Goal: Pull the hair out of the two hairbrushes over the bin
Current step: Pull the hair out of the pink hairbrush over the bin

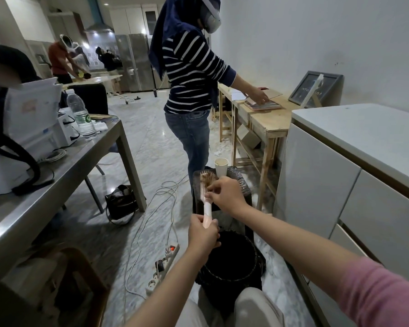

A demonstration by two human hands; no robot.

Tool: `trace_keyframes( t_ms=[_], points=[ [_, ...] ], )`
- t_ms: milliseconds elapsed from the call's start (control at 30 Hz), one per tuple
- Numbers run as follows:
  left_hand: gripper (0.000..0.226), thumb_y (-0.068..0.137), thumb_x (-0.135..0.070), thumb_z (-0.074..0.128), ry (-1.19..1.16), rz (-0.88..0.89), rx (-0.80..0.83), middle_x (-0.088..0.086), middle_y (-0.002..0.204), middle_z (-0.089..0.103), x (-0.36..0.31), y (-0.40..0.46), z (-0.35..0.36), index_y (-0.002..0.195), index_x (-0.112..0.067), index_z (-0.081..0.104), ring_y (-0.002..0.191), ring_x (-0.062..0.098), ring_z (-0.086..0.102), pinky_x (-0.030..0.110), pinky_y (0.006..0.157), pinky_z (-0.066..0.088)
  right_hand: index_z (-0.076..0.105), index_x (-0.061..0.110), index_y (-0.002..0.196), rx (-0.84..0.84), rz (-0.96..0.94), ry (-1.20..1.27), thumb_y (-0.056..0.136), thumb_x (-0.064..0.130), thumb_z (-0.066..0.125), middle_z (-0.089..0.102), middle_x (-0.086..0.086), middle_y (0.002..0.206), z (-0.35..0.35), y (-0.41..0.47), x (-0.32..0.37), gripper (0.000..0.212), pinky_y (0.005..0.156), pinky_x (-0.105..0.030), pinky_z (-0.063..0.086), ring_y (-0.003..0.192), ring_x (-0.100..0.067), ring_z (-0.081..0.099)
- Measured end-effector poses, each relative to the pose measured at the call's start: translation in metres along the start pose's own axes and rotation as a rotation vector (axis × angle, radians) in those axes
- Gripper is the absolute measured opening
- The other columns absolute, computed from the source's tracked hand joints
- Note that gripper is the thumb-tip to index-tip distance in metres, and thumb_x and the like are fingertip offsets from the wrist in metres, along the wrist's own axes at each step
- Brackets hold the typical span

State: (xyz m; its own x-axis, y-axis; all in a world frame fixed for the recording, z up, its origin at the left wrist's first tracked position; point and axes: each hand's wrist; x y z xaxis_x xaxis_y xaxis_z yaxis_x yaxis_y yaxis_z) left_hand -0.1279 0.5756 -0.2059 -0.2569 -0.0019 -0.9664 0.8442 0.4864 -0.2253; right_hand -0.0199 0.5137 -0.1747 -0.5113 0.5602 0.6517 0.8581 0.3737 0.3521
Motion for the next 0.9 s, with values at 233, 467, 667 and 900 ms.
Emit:
trace_keyframes(
  t_ms=[233,467,667,900],
  points=[
    [0.018,0.094,-0.014,0.053,-0.009,-0.012,-0.019,0.01,0.086,0.056,-0.001,0.004,-0.006,0.087,-0.017,0.036,0.062,0.016,0.051,0.027,0.049,0.041,0.074,0.002,0.101,0.069,-0.107,-0.127,0.081,-0.001,0.059,0.069,-0.014,0.101,-0.001,-0.007,0.001,0.025,0.083,-0.033,0.051,0.096,-0.028,0.063],
    [0.014,0.093,-0.01,0.053,-0.008,-0.069,-0.005,0.01,0.079,0.055,-0.001,0.009,-0.012,0.089,-0.014,0.04,0.056,0.016,0.044,0.024,0.045,0.031,0.065,-0.005,0.092,0.124,-0.215,-0.303,0.082,-0.005,0.049,0.06,-0.02,0.097,0.003,-0.011,-0.001,0.019,0.071,-0.041,0.047,0.089,-0.037,0.059],
    [0.022,0.09,0.0,0.046,-0.18,-0.289,-0.03,0.007,0.06,0.046,-0.005,0.02,-0.018,0.069,-0.005,0.049,0.045,0.015,0.036,0.019,0.04,0.022,0.067,0.0,0.081,0.046,-0.042,0.017,0.08,-0.005,0.055,0.066,-0.016,0.087,0.001,-0.014,-0.007,0.013,0.076,-0.037,0.051,0.083,-0.028,0.061],
    [0.016,0.089,0.003,0.043,-0.292,-0.354,-0.065,0.006,0.064,0.046,0.002,0.029,-0.028,0.076,-0.003,0.051,0.047,0.014,0.036,0.015,0.034,0.023,0.067,0.008,0.077,-0.085,0.192,0.263,0.084,0.006,0.066,0.063,-0.002,0.07,-0.006,-0.013,-0.018,0.007,0.064,-0.027,0.054,0.067,-0.019,0.063]
  ],
)
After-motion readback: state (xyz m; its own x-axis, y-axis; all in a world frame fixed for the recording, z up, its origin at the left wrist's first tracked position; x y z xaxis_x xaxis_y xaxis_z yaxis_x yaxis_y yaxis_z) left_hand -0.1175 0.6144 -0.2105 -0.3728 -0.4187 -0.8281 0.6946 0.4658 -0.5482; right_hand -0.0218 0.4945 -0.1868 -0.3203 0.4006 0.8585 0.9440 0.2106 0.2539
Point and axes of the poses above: each hand's wrist, its own y-axis towards the middle knuckle, its own z-axis out of the palm, x = y × z
